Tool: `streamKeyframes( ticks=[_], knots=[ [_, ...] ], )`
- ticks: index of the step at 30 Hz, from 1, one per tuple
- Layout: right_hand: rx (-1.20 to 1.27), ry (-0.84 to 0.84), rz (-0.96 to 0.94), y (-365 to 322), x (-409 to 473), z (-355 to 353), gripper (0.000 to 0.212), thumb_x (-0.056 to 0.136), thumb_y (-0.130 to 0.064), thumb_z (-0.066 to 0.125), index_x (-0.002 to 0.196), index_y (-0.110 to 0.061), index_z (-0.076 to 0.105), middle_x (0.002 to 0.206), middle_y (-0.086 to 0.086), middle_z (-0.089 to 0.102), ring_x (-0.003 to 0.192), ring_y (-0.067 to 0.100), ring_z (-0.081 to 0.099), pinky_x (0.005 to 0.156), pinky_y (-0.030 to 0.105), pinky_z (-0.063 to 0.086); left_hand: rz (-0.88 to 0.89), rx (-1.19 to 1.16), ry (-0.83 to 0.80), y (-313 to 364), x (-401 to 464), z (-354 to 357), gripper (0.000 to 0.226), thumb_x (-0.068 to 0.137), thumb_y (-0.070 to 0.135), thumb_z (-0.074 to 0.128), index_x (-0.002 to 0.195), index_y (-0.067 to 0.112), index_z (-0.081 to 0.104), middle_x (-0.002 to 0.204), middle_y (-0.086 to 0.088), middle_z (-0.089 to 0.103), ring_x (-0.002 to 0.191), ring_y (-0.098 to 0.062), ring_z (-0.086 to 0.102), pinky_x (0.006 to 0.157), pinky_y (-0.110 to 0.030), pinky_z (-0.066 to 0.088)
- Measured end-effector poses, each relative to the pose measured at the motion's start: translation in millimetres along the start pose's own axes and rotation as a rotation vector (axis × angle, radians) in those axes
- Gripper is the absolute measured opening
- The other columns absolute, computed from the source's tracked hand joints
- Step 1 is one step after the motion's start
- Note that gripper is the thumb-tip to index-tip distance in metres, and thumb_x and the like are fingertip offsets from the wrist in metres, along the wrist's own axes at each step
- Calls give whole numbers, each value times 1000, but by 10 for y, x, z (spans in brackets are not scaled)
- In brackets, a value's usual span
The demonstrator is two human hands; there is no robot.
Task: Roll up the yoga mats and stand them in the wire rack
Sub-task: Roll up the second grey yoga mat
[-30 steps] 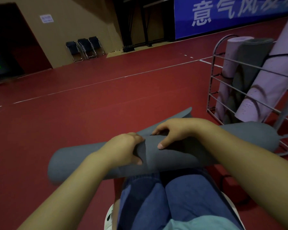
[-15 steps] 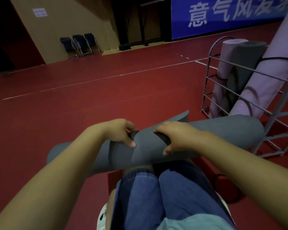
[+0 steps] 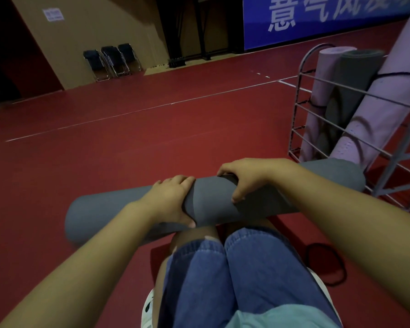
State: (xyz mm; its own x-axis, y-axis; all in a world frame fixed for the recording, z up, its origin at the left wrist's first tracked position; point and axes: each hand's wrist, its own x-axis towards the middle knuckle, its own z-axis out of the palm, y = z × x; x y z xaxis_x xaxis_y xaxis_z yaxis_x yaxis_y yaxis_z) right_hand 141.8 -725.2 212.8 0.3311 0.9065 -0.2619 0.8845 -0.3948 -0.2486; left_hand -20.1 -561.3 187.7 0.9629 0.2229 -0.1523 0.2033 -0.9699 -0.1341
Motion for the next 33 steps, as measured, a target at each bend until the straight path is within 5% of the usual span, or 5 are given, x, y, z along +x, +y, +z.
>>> streamKeyframes(
  ticks=[7,23,33],
  knots=[
    [-284,120,22,-146,56,319,104,52,-57,83,134,-21,30,127,5,42,117,28,42,96,52,39,-35,-9,2,-4,49,-37,111,56,65,76,144,20,25,132,-2,43,118,-27,47,95,-47,42],
    [-398,279,-143,-367,-669,-307,91,56,-69,70,127,-24,34,116,-4,43,104,18,41,91,42,39,84,119,226,105,-551,-837,98,47,83,50,128,29,39,110,10,48,102,-15,52,87,-35,43],
    [-322,-26,-198,-557,-867,234,83,53,-69,75,116,-26,41,111,-5,51,102,18,51,91,41,44,121,-173,-114,348,-963,-299,88,55,73,71,128,33,42,121,17,50,108,-4,52,93,-26,44]
  ],
)
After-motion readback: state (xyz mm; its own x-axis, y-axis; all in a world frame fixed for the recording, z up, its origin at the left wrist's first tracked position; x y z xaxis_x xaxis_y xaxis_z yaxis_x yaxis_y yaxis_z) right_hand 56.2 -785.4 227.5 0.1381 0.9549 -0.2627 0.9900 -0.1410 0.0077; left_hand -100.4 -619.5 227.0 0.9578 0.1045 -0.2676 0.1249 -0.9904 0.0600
